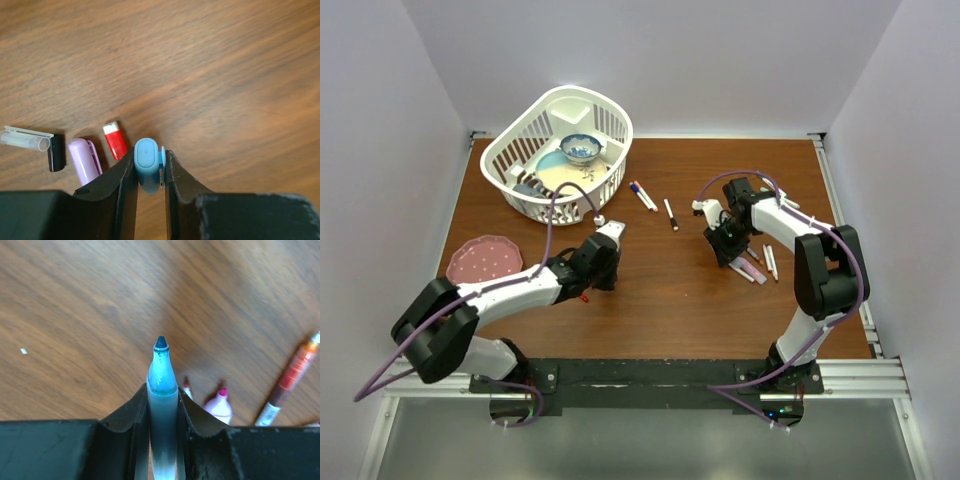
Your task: Open the pen caps
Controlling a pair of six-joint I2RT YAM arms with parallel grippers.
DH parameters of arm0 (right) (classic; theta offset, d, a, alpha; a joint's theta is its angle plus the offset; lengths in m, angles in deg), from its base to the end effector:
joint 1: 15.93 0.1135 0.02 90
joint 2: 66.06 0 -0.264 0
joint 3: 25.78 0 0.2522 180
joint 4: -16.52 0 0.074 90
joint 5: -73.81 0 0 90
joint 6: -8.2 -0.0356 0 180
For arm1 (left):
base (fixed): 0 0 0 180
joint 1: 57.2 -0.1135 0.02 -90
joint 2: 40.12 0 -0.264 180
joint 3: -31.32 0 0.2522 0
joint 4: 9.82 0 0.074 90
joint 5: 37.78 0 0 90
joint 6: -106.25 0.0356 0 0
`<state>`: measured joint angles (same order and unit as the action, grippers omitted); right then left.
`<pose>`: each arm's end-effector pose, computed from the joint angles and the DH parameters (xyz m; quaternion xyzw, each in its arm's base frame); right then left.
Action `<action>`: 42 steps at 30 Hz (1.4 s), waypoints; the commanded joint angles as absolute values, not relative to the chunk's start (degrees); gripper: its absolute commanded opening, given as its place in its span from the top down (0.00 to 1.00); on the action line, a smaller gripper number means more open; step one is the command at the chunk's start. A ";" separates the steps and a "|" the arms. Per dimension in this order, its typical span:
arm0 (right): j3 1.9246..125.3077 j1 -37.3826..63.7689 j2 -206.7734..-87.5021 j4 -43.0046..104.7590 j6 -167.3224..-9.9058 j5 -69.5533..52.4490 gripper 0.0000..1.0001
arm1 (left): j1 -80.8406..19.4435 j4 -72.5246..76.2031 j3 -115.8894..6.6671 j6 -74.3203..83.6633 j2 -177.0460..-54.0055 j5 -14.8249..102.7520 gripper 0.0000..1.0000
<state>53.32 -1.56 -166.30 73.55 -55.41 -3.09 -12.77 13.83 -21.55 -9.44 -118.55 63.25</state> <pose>0.3123 0.0883 0.1760 -0.3551 0.9222 0.1021 0.1137 0.1945 -0.1812 0.1808 0.1189 0.9260 -0.1255 0.3357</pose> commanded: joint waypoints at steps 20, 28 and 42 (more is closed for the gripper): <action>55.04 -0.99 -166.43 72.73 -57.01 -6.88 0.68 | -11.85 11.86 -27.09 -4.49 -125.82 69.46 0.64; 55.13 -0.90 -163.80 72.38 -56.40 -6.79 0.64 | -11.85 10.45 -26.65 -2.82 -116.42 66.91 0.50; 60.13 -0.73 -160.62 69.66 -56.48 8.06 0.54 | -12.29 16.85 -29.63 4.38 -93.06 69.27 0.01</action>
<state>54.94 -1.21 -160.40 72.21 -55.65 0.54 -12.12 14.42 -25.69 -0.17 -100.15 66.49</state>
